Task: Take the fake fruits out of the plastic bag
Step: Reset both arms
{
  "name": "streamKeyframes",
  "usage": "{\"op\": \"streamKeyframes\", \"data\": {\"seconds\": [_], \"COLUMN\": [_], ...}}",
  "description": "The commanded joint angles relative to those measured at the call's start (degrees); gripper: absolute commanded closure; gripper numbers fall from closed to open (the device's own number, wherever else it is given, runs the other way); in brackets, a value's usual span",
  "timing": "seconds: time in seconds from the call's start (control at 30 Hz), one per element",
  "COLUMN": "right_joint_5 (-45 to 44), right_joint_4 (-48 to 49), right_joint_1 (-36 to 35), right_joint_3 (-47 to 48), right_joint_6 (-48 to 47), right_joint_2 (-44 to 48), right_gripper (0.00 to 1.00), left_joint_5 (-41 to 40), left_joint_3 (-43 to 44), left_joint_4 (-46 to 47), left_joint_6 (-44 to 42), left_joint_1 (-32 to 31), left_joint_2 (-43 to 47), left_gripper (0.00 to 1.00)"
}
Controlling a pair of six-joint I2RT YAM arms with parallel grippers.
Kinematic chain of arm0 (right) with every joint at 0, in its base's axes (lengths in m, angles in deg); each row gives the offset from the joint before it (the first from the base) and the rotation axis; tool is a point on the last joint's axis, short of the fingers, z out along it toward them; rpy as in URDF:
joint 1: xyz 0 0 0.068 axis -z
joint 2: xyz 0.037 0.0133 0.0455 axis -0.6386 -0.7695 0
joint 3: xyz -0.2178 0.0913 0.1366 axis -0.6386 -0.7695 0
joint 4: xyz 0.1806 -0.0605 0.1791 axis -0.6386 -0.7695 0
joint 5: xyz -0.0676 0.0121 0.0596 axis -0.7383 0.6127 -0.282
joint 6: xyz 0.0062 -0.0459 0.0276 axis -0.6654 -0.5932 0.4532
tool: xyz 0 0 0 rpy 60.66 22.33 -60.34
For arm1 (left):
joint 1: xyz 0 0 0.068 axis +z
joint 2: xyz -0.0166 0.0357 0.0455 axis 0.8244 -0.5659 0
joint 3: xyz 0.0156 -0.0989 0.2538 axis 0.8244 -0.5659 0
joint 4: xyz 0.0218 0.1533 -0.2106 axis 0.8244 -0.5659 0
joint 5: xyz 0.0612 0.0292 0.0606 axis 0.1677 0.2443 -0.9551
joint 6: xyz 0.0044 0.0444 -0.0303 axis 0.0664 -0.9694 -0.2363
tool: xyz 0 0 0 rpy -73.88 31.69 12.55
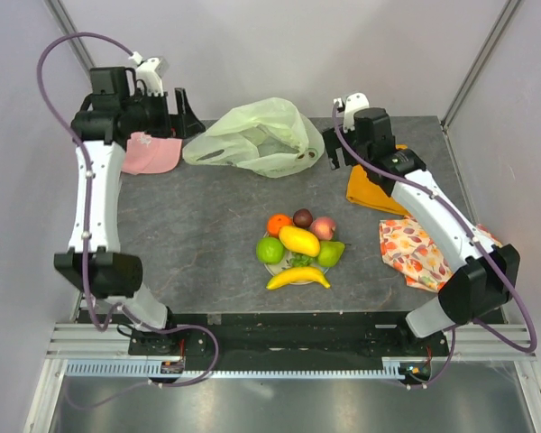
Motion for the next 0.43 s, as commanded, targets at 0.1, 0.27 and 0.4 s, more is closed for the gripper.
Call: {"op": "streamKeyframes", "data": {"seconds": [0.1, 0.27, 0.4], "right_joint_5": [-3.4, -2.7, -0.8], "right_joint_4": [2.3, 1.9, 1.5], "right_joint_1": [-0.3, -0.3, -0.4], "right_joint_3": [-2.3, -3.0, -4.0], "right_joint_6": [2.0, 2.3, 2.9], "right_joint_2": [6.3, 7.1, 7.8], "right_gripper": [0.02, 0.02, 0.02], "left_joint_5": [-6.8, -9.8, -12.3], "left_joint_3": [-10.8, -16.7, -20.5], "left_joint_4": [8.1, 9.3, 9.8], "left_joint_6": [-1.8, -0.9, 0.1], "left_joint_1": [0.0, 0.0, 0.1], "left_joint_2": [17.0, 21.8, 24.5], "left_gripper": [0.01, 0.01, 0.01]}}
